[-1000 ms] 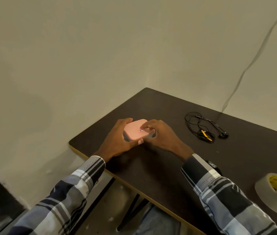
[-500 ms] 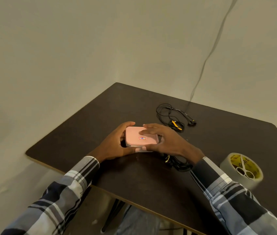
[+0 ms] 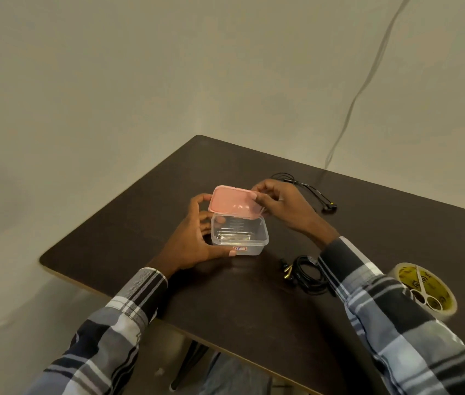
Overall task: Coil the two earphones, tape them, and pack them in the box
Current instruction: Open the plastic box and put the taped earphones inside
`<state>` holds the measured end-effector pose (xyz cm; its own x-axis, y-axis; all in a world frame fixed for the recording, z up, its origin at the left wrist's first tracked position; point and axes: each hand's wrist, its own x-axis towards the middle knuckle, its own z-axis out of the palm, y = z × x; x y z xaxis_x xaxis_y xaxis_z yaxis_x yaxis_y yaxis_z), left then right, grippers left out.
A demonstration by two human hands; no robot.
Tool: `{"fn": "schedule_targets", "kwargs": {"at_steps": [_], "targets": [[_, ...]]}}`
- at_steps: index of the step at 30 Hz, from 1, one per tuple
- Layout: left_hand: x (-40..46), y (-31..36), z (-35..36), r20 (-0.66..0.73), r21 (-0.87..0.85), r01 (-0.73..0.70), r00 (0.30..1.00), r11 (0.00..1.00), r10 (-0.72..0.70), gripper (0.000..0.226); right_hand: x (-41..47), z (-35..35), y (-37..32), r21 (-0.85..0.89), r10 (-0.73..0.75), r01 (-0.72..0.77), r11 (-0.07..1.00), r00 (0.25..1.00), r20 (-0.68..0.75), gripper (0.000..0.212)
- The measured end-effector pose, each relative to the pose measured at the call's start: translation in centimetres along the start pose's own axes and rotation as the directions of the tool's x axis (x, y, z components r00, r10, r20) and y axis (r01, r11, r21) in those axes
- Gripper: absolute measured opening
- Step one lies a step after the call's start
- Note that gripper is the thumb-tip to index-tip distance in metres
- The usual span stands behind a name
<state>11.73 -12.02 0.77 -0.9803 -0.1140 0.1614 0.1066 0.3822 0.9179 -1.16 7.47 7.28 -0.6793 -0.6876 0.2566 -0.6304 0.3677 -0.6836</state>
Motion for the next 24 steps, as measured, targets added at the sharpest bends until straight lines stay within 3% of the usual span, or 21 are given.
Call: {"fn": "schedule_targets", "kwargs": {"at_steps": [4, 9, 13, 19, 21, 24], "targets": [[0.0, 0.2, -0.1, -0.034, 0.022, -0.002, 0.999, 1.000, 0.003, 0.113, 2.1, 1.0, 1.5, 0.119, 0.131, -0.125, 0.985, 0.990, -0.048, 0.014], [0.3, -0.2, -0.1, -0.022, 0.063, 0.002, 1.000, 0.998, -0.001, 0.114, 3.5, 3.0, 3.9, 0.131, 0.199, -0.193, 0.972, 0.979, -0.036, 0.016], [0.4, -0.5, 0.0, -0.015, 0.098, 0.015, 1.000, 0.995, -0.014, 0.117, 3.7, 3.8, 4.9, 0.049, 0.246, -0.245, 0.968, 0.969, -0.011, 0.015], [-0.3, 0.1, -0.2, -0.018, 0.066, -0.042, 0.999, 0.997, 0.044, 0.122, 2.0, 1.2, 3.7, -0.119, 0.288, -0.306, 0.945, 0.947, -0.144, 0.015], [-0.8, 0.6, -0.4, -0.135, 0.065, -0.094, 0.986, 0.993, 0.102, 0.112, 0.4, -0.5, 3.1, -0.188, 0.290, -0.322, 0.928, 0.940, -0.181, 0.016], [-0.9, 2.8, 0.3, -0.324, 0.223, -0.220, 0.902, 0.950, 0.285, 0.073, -3.9, -3.2, 2.7, -0.236, 0.347, -0.402, 0.885, 0.906, -0.240, 0.016]]}}
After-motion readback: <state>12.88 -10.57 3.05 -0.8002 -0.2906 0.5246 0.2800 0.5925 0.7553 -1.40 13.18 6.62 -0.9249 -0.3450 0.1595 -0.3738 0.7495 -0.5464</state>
